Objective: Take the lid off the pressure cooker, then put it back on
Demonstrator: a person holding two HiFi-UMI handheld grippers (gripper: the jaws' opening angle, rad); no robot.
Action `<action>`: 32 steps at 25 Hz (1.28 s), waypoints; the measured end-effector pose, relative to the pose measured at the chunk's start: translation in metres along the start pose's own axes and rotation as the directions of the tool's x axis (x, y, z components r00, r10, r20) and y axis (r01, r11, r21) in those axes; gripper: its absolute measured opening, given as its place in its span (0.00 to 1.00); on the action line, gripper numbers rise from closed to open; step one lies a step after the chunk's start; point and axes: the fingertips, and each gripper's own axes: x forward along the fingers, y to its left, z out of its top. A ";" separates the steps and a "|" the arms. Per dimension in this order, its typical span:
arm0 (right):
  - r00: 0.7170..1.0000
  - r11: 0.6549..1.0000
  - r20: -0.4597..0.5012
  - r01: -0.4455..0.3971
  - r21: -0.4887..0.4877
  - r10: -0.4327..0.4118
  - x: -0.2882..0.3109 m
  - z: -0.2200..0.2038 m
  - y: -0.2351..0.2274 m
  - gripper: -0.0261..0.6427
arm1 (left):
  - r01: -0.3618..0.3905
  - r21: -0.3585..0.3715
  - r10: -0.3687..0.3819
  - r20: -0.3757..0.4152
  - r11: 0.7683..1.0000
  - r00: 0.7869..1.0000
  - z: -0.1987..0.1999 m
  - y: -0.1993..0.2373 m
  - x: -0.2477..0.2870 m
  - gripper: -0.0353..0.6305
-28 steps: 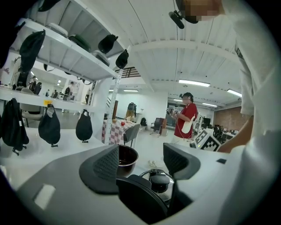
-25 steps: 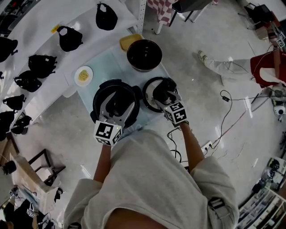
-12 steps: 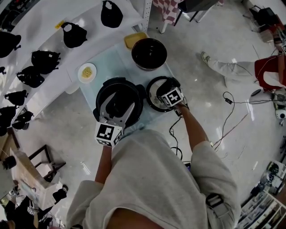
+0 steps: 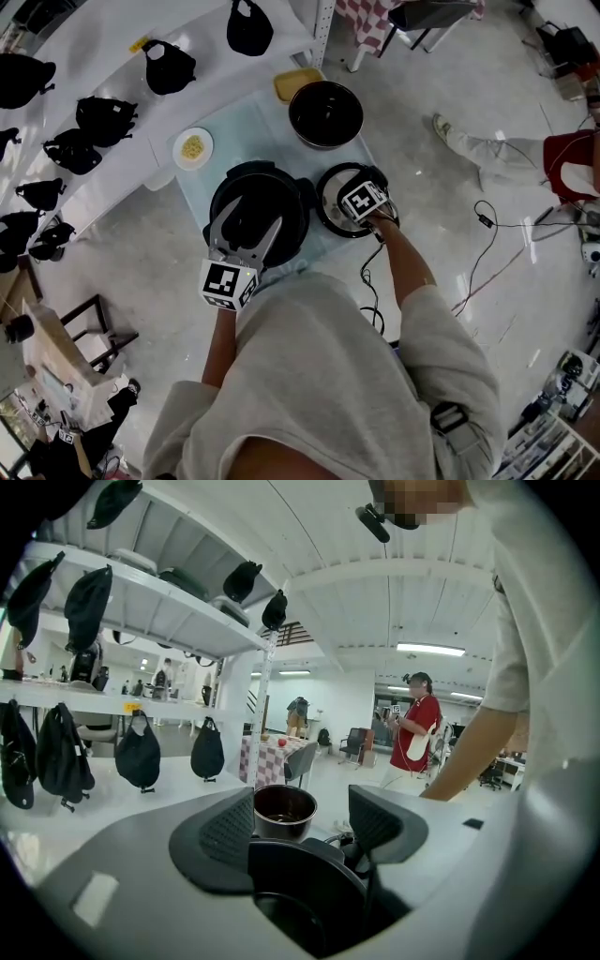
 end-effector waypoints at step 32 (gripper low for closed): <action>0.994 1.000 0.109 -0.004 -0.020 0.006 -0.148 -0.037 0.034 0.44 | 0.058 0.009 -0.059 0.035 0.998 0.998 0.006 0.002 0.000 0.50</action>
